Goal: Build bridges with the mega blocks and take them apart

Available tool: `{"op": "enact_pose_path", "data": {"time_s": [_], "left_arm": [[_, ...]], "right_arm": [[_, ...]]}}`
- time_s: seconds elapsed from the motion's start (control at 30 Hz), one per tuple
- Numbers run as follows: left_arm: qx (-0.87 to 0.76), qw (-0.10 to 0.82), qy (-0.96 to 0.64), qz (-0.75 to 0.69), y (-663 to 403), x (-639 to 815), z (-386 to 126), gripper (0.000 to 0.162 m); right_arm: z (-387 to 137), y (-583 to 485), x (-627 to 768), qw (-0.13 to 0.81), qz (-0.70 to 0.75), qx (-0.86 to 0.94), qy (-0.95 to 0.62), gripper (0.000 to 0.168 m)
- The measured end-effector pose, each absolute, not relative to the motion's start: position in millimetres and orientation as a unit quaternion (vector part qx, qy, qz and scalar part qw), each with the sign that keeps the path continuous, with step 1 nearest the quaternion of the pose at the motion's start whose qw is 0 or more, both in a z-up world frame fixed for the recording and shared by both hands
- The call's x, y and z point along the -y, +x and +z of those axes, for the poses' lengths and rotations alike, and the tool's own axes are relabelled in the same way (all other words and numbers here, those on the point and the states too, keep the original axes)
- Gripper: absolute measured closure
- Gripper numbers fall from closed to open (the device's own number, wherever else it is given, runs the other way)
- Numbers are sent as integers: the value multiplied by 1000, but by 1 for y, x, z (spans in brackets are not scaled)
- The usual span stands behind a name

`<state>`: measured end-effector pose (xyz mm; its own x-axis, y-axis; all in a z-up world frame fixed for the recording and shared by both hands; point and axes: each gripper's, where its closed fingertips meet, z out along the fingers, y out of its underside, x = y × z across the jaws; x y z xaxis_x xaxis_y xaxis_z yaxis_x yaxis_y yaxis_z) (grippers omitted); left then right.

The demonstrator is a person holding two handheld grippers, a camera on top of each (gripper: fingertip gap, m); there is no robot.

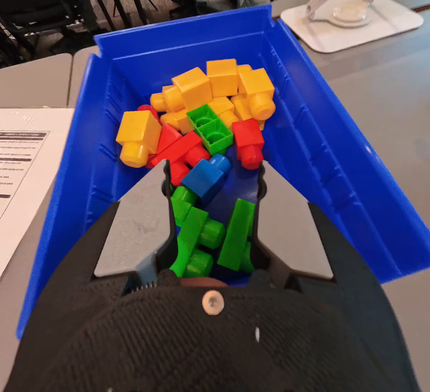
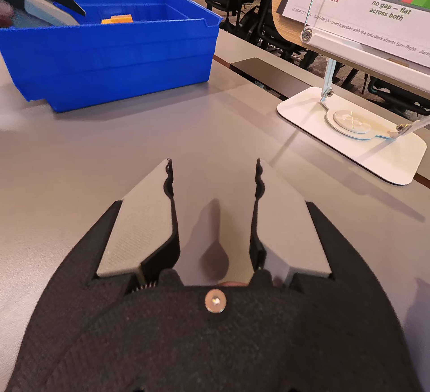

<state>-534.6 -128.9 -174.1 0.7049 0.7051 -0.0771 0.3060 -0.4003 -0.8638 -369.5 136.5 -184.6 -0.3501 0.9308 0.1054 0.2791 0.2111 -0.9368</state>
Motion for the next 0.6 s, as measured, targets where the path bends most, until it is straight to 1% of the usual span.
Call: {"op": "enact_pose_path", "data": {"time_s": [0.07, 0.17, 0.23, 0.3, 0.37, 0.53, 0.6], "left_arm": [[324, 465, -790, 233, -540, 138, -166, 95], [325, 485, -778, 233, -538, 141, -156, 96], [323, 485, -788, 200, -534, 136, -162, 95], [327, 448, -814, 169, -532, 136, -177, 93], [322, 403, -838, 179, -534, 141, -188, 91], [182, 349, -903, 170, -524, 127, -195, 96], [123, 333, -920, 165, -523, 125, -195, 101]], "right_arm": [[-184, -369, -135, 365, 451, 688, -437, 100], [-185, -370, -134, 365, 447, 691, -436, 100], [-186, -370, -133, 364, 445, 693, -435, 100], [-186, -369, -133, 366, 445, 693, -434, 100], [-185, -369, -133, 367, 446, 692, -434, 100], [-186, -368, -133, 361, 449, 692, -435, 100], [-187, -368, -132, 360, 449, 693, -435, 100]]}}
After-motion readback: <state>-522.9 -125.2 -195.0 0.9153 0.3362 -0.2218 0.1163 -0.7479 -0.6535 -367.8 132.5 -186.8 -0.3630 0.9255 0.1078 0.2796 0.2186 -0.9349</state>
